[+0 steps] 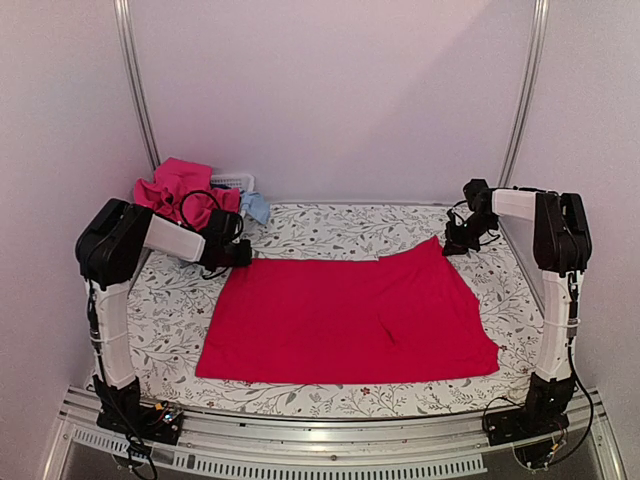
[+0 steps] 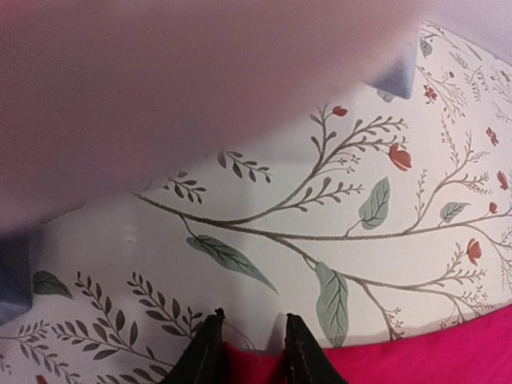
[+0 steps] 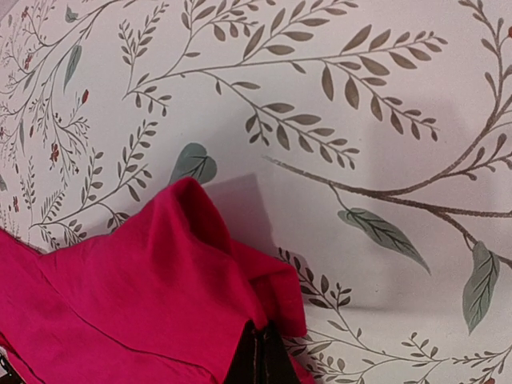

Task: Fold and stack the mixed laundry pile
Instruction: Pick up the 1/3-folded T-shirt from the center of the board, then fold the 1/3-folded T-shirt at the center of the board.

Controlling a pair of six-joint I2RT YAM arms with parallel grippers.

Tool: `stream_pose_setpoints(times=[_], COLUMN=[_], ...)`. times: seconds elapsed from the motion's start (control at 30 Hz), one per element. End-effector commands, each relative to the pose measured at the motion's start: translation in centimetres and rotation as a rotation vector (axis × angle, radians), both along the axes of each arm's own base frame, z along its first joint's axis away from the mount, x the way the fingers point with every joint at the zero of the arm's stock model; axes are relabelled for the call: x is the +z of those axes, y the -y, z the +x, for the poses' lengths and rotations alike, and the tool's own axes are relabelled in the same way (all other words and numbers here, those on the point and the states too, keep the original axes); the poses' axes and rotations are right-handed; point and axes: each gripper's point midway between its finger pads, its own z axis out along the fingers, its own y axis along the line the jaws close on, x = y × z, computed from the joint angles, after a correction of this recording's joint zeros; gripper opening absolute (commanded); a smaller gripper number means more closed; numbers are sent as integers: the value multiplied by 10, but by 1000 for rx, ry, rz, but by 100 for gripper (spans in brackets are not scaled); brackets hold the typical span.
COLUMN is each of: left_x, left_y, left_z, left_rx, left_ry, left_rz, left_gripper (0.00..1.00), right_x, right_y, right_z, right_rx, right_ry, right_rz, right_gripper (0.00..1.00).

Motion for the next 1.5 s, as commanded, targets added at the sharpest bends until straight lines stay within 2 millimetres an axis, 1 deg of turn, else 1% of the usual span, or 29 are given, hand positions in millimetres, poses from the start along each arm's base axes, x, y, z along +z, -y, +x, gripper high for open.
stream_pose_setpoints(times=[0.0, 0.07, 0.1, 0.2, 0.23, 0.3, 0.37, 0.4, 0.43, 0.53, 0.67, 0.77, 0.93, 1.1, 1.2, 1.37, 1.47], left_x=[-34, -35, -34, -25, -20, -7, 9, 14, 23, 47, 76, 89, 93, 83, 79, 78, 79], left_y=[-4, -6, -6, -4, -3, -2, 3, 4, 6, 11, 13, 12, 9, 5, 3, 1, 0], left_z=[-21, -28, -31, -34, -33, -27, -16, -12, -6, 5, 9, 7, -4, -20, -29, -40, -44], left_rx=[-27, -30, -32, -42, -47, -60, -83, -94, -103, -132, -143, -149, -167, -189, -195, -205, -208], left_ry=[-126, -141, -139, -108, -90, -54, -13, -1, 21, 77, 143, 167, 171, 148, 140, 148, 147], left_rz=[36, 35, 30, 5, 0, 4, 13, 19, 24, 26, 9, -2, -12, -12, -10, -13, -8], left_gripper=[25, 22, 19, 3, 0, 0, 0, 0, 0, 0, 0, 0, 0, 0, 0, 0, 0], right_x=[6, 6, 7, 6, 6, 9, 13, 15, 19, 30, 45, 53, 60, 65, 64, 56, 59], right_y=[2, 2, 3, 2, 2, 1, 1, 0, -2, -3, -5, -6, -8, -8, -8, -9, -10], right_z=[3, 2, 3, 2, 2, 3, 6, 8, 9, 14, 16, 16, 13, 2, -7, -23, -28], right_rx=[-7, -8, -10, -10, -9, -7, -7, -6, -3, 0, 4, 7, 10, 19, 27, 28, 31], right_ry=[21, 19, 20, 18, 19, 26, 41, 50, 60, 87, 124, 140, 153, 155, 148, 129, 133], right_rz=[2, 1, 1, 1, 1, 7, 12, 19, 25, 32, 44, 55, 67, 67, 70, 79, 85], right_gripper=[0, 0, 0, 0, 0, 0, 0, 0, 0, 0, 0, 0, 0, 0, 0, 0, 0])
